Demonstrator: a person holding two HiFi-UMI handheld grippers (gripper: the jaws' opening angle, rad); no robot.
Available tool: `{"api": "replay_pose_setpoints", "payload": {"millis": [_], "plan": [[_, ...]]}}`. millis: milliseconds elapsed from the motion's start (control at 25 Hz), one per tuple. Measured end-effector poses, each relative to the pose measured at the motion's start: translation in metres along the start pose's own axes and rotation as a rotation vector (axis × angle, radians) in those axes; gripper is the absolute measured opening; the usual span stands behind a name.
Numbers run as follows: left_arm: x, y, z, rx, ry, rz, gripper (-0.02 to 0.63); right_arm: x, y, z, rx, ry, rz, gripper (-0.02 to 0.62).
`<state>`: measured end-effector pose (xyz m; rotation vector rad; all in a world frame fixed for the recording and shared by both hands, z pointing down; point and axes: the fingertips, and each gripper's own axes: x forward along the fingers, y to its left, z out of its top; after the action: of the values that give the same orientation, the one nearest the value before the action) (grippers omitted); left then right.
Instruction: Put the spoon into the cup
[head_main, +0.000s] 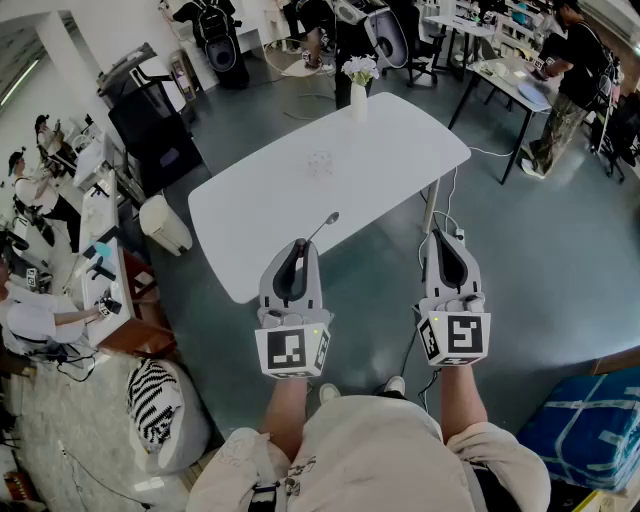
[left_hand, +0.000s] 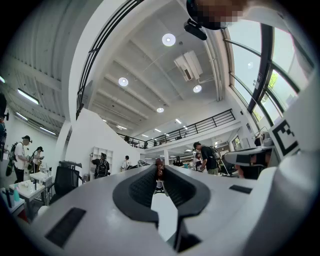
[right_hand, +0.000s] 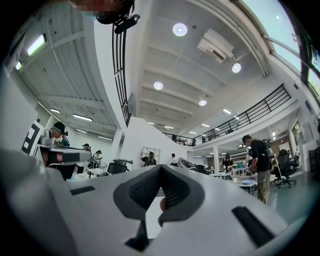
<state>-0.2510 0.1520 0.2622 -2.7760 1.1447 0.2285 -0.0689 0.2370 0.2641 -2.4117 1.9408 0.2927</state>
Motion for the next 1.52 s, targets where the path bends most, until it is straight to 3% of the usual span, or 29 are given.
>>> {"api": "replay_pose_setpoints", "payload": {"millis": [440, 1120, 1520], "plan": [[0.010, -0.039, 0.000, 0.021, 0.018, 0.014, 0.041, -0.009, -0.039, -0.007, 0.027, 0.003, 0.014, -0.012], [0.050, -0.155, -0.023, 0.037, 0.100, 0.005, 0.040, -0.040, -0.154, -0.050, 0.097, 0.053, 0.004, -0.012], [0.078, -0.153, -0.036, 0.037, 0.110, 0.017, 0.041, -0.019, -0.171, -0.067, 0.103, 0.066, 0.019, -0.012]]}}
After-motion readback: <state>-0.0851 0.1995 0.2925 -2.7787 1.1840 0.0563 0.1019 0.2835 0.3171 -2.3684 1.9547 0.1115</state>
